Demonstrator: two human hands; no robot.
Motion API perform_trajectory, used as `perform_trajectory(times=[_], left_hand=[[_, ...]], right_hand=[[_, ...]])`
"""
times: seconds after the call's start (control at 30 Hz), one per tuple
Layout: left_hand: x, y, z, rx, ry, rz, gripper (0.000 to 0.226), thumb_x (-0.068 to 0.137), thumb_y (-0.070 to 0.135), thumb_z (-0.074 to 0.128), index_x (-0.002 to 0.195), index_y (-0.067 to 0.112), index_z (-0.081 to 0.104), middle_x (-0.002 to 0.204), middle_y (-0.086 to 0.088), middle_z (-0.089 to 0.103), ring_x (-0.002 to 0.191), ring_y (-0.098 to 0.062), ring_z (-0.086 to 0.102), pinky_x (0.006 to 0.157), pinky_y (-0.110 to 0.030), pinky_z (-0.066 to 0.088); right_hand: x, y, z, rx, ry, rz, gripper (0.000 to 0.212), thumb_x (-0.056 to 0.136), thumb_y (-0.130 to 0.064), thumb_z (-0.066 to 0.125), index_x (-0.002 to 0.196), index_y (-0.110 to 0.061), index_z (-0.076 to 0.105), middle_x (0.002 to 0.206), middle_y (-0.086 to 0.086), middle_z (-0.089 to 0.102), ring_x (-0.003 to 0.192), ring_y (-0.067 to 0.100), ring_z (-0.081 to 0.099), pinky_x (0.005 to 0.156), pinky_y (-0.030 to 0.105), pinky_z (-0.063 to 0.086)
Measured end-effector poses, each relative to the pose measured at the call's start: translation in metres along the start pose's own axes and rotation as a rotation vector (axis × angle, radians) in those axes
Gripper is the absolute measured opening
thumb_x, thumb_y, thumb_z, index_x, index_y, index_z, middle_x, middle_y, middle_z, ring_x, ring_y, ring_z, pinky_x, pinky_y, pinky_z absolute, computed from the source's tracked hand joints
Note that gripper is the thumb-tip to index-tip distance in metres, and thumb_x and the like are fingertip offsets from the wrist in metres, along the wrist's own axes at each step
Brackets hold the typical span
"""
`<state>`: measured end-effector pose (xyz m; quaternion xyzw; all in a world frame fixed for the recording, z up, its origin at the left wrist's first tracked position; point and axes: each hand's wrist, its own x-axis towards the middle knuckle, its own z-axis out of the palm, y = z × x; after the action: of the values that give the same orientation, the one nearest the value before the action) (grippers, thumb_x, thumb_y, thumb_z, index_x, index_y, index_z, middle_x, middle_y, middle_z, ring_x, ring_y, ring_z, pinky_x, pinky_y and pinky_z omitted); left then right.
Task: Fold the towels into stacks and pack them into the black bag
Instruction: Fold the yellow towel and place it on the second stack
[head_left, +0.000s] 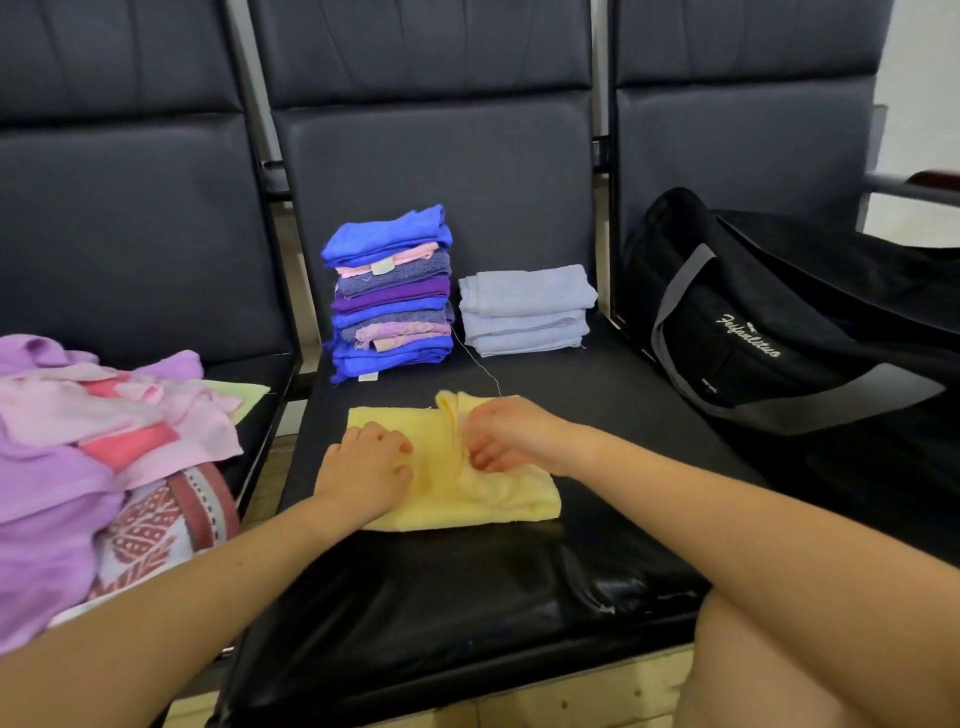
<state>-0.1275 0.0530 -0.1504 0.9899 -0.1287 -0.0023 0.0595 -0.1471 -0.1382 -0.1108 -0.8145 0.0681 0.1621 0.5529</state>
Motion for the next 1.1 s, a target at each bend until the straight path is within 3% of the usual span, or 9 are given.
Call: perform_trajectory(times=[0.07, 0.27, 0.4, 0.53, 0.6, 0.67, 0.8, 1.0, 1.1], left_hand=[[0.0, 0.001, -0.001, 0.004, -0.005, -0.002, 0.036, 0.095, 0.035, 0.046, 0.131, 0.032, 0.05, 0.136, 0.004, 0.044, 0.127, -0.017, 0.038, 0.105, -0.036, 0.032], [-0.005, -0.005, 0.011, -0.007, 0.078, -0.032, 0.034, 0.093, 0.037, 0.045, 0.127, 0.036, 0.05, 0.133, 0.007, 0.042, 0.127, -0.016, 0.034, 0.106, -0.037, 0.025], [-0.005, 0.001, 0.014, -0.105, 0.088, -0.061, 0.032, 0.093, 0.036, 0.049, 0.125, 0.032, 0.053, 0.132, 0.006, 0.043, 0.127, -0.018, 0.034, 0.105, -0.037, 0.03], [-0.007, 0.013, 0.019, -0.188, 0.048, 0.007, 0.033, 0.092, 0.035, 0.051, 0.125, 0.03, 0.054, 0.132, 0.004, 0.044, 0.127, -0.018, 0.033, 0.104, -0.033, 0.034], [-0.006, 0.017, 0.019, -0.231, 0.004, 0.016, 0.035, 0.093, 0.036, 0.051, 0.127, 0.03, 0.053, 0.134, 0.003, 0.043, 0.129, -0.019, 0.031, 0.104, -0.032, 0.035], [-0.006, 0.019, 0.018, -0.21, -0.012, 0.032, 0.038, 0.093, 0.037, 0.052, 0.13, 0.03, 0.051, 0.135, 0.003, 0.042, 0.129, -0.018, 0.032, 0.103, -0.032, 0.036], [-0.008, 0.019, 0.021, -0.097, 0.023, 0.065, 0.04, 0.092, 0.044, 0.051, 0.131, 0.032, 0.048, 0.135, 0.007, 0.042, 0.126, -0.016, 0.034, 0.103, -0.033, 0.032], [-0.008, 0.023, 0.027, -0.253, 0.036, 0.09, 0.041, 0.096, 0.028, 0.048, 0.137, 0.027, 0.043, 0.136, 0.0, 0.041, 0.127, -0.021, 0.033, 0.103, -0.031, 0.036], [-0.003, 0.017, 0.028, -0.452, 0.084, 0.047, 0.035, 0.098, 0.019, 0.047, 0.133, 0.023, 0.05, 0.127, -0.003, 0.051, 0.119, -0.019, 0.047, 0.097, -0.027, 0.04]], right_hand=[[0.003, 0.004, 0.001, -0.012, -0.041, 0.017, 0.03, 0.099, -0.024, 0.049, 0.124, -0.008, 0.053, 0.105, 0.01, 0.065, 0.09, 0.021, 0.063, 0.074, 0.027, 0.052], [0.014, 0.042, -0.035, -0.408, 0.245, -0.1, 0.026, 0.089, -0.029, 0.058, 0.103, -0.007, 0.064, 0.093, -0.001, 0.05, 0.087, 0.018, 0.053, 0.073, 0.027, 0.037], [0.009, 0.061, -0.036, -0.384, 0.13, 0.033, 0.042, 0.084, -0.047, 0.065, 0.065, -0.014, 0.046, 0.068, -0.003, 0.049, 0.065, 0.013, 0.049, 0.061, 0.024, 0.038], [0.009, 0.064, -0.031, -0.387, 0.106, 0.032, 0.041, 0.082, -0.044, 0.069, 0.109, -0.013, 0.064, 0.109, 0.001, 0.065, 0.103, 0.019, 0.062, 0.088, 0.032, 0.051], [0.008, 0.063, -0.037, -0.203, 0.117, 0.036, 0.046, 0.083, -0.033, 0.071, 0.12, -0.009, 0.061, 0.117, 0.006, 0.065, 0.104, 0.02, 0.063, 0.087, 0.032, 0.052], [0.005, 0.063, -0.046, -0.052, 0.125, 0.042, 0.045, 0.086, -0.025, 0.069, 0.124, -0.006, 0.057, 0.118, 0.009, 0.064, 0.1, 0.021, 0.063, 0.075, 0.028, 0.052], [-0.001, 0.063, -0.061, -0.093, 0.232, 0.028, 0.041, 0.088, -0.026, 0.066, 0.122, -0.007, 0.052, 0.11, 0.004, 0.058, 0.083, 0.011, 0.056, 0.058, 0.021, 0.043], [-0.006, 0.04, -0.061, -0.292, 0.31, -0.121, 0.038, 0.091, -0.03, 0.06, 0.118, -0.003, 0.058, 0.109, 0.007, 0.058, 0.095, 0.018, 0.053, 0.08, 0.031, 0.042], [-0.009, 0.02, -0.048, -0.265, 0.277, -0.201, 0.041, 0.093, -0.032, 0.056, 0.114, 0.004, 0.059, 0.106, 0.013, 0.061, 0.096, 0.025, 0.058, 0.084, 0.036, 0.045]])
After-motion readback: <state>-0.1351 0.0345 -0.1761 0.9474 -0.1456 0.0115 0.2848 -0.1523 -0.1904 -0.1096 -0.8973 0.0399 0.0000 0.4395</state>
